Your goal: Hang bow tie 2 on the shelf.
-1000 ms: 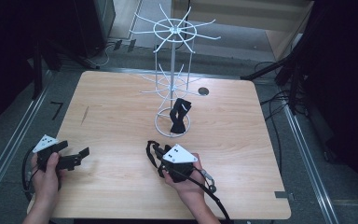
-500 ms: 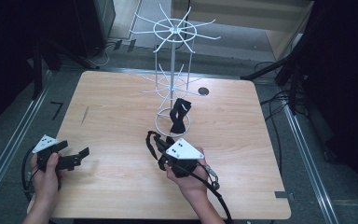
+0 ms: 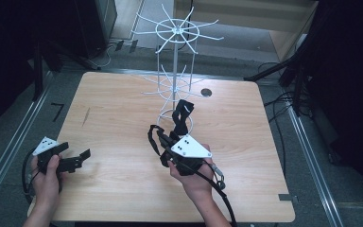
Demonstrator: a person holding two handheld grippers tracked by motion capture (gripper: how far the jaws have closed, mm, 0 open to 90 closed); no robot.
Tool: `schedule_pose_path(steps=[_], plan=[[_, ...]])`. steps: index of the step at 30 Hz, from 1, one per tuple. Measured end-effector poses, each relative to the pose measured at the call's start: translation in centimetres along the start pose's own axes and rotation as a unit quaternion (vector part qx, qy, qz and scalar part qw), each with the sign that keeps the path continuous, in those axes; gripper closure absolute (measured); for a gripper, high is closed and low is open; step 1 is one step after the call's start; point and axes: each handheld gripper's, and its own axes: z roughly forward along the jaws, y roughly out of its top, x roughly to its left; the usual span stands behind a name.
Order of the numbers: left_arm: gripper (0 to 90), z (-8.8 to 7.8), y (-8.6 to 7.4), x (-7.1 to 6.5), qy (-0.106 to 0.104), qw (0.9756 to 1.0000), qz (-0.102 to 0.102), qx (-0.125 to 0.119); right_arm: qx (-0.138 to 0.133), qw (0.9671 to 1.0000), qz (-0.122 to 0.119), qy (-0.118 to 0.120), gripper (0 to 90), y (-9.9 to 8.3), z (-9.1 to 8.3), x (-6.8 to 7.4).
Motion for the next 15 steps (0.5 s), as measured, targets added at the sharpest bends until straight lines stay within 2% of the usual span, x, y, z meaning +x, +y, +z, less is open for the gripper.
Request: schedule_pose_path(steps=[15], plan=[[0.0,0.0,0.0,0.0,-0.001,1.0,0.0,0.0,-0.028,0.9996,-0.003,-0.007,85.1,1.7,-0.4,-0.1]])
